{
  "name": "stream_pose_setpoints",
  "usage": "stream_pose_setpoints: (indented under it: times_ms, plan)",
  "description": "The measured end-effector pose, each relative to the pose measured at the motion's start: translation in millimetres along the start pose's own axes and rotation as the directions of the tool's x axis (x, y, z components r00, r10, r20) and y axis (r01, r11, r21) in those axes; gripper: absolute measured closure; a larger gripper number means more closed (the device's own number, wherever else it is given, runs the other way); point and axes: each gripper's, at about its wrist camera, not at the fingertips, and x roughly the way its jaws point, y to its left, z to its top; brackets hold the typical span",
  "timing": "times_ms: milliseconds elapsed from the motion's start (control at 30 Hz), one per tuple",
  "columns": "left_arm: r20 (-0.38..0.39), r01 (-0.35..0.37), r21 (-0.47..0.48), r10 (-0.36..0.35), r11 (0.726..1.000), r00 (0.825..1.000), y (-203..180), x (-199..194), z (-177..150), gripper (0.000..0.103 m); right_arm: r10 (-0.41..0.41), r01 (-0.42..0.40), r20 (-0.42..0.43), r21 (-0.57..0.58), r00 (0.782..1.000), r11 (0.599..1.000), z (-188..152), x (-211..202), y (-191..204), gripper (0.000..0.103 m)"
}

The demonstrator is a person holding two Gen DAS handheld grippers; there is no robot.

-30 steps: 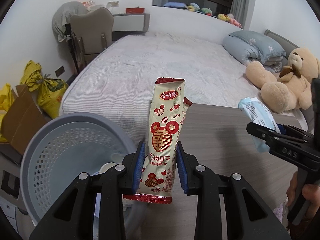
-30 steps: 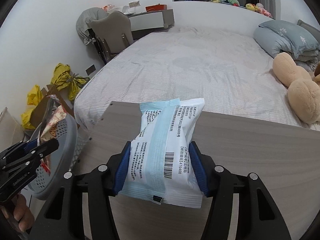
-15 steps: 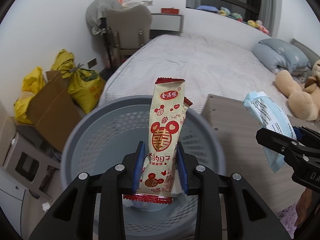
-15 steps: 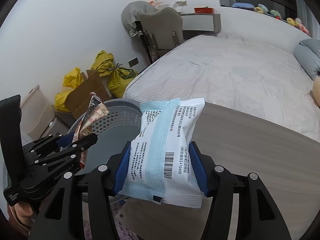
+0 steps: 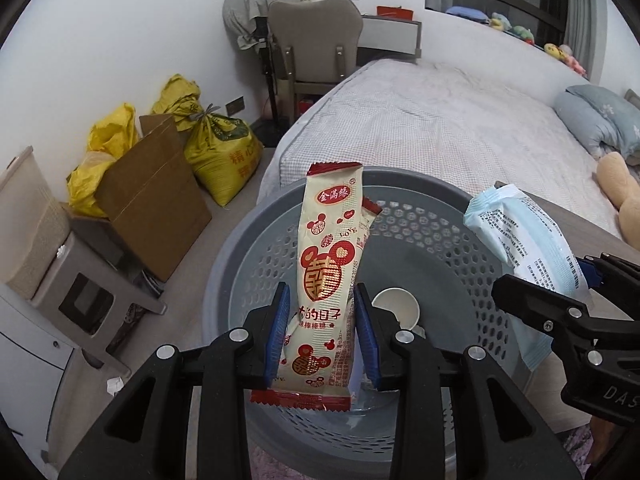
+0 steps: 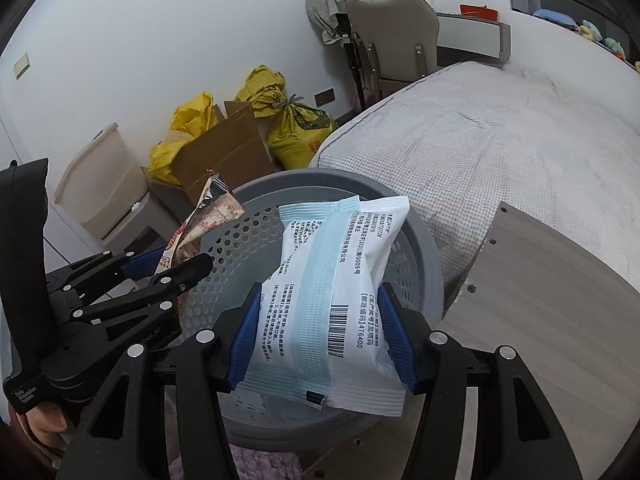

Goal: Collect trash

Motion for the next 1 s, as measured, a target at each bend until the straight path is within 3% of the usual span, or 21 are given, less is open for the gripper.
stream_pose_setpoints:
  times_ms: [167,233,300,467,1000]
  plan:
    - [0.004,-0.011,-0.016,0.011,1.000,1.000,4,-1,2,0.064,0.007,-0.007,0.007,-0.007,1.000,1.000,5,4,0,0.047]
    - [0.009,-0.025,-0.020,0.026,0.999,1.000,5,-2,2,0.045,0.009,-0.009,0.014,-0.004,1.000,1.000,7,5,1,0.040]
    - [0.019,-0.038,-0.025,0.038,0.999,0.999,6,-5,1,0.039,0.004,-0.004,0.027,-0.001,1.000,1.000,8,2,-2,0.037]
    - [0.014,-0.050,-0.036,0.051,0.998,0.999,10,-7,3,0.039,-0.022,0.022,0.026,0.000,0.999,1.000,6,3,-2,0.037]
    - [0.037,-0.077,-0.050,0.078,0.996,0.996,10,-22,-2,0.015,-0.082,0.081,0.050,0.014,0.995,0.997,-4,-8,-4,0.037]
